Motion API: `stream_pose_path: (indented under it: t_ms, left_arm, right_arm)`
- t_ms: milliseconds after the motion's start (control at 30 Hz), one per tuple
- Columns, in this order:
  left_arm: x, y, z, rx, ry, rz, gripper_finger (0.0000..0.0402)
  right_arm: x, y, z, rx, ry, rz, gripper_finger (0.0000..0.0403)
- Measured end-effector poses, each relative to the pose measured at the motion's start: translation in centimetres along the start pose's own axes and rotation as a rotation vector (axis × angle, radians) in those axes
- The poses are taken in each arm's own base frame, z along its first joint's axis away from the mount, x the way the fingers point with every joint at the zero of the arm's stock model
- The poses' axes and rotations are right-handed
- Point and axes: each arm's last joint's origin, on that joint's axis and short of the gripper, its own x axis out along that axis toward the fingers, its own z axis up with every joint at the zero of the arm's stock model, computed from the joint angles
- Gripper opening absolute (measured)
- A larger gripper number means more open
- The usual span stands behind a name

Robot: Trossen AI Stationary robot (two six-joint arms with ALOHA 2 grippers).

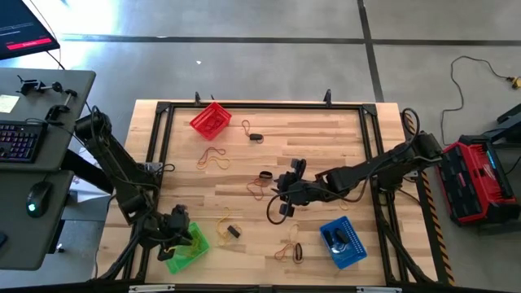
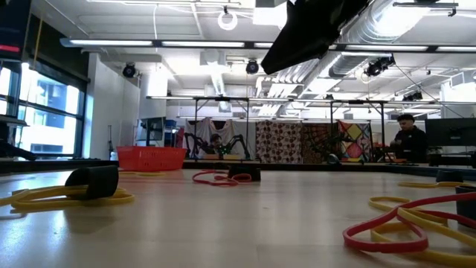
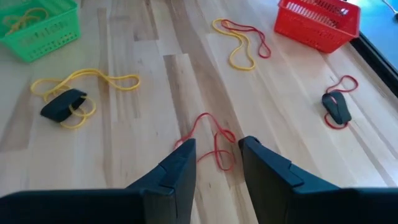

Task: Sort rubber bands into baskets
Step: Put the black rubber band into the blue basket

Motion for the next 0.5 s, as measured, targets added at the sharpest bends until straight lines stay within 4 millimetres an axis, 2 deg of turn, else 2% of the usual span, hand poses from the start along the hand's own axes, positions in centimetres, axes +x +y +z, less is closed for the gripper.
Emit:
stream_pose_path:
  t_ms: [200,400,500]
  left_arm:
    - [-0.2,-0.6,1.2,0.118,-0.159,0.005,0.0073]
    - [0.2,-0.4,3.1,0.231,-0.244,-0.005,0.0026]
    - [0.6,0.1,4.1,0.300,-0.282,-0.072,0.0004]
  right_arm:
    - [-0.5,1.1,-0.5,-0.018,0.035,0.095,0.0118]
    - [-1.0,2.2,-0.9,0.063,0.109,0.283,0.0118]
    - [-1.3,2.7,-1.1,0.107,0.136,0.335,0.0118]
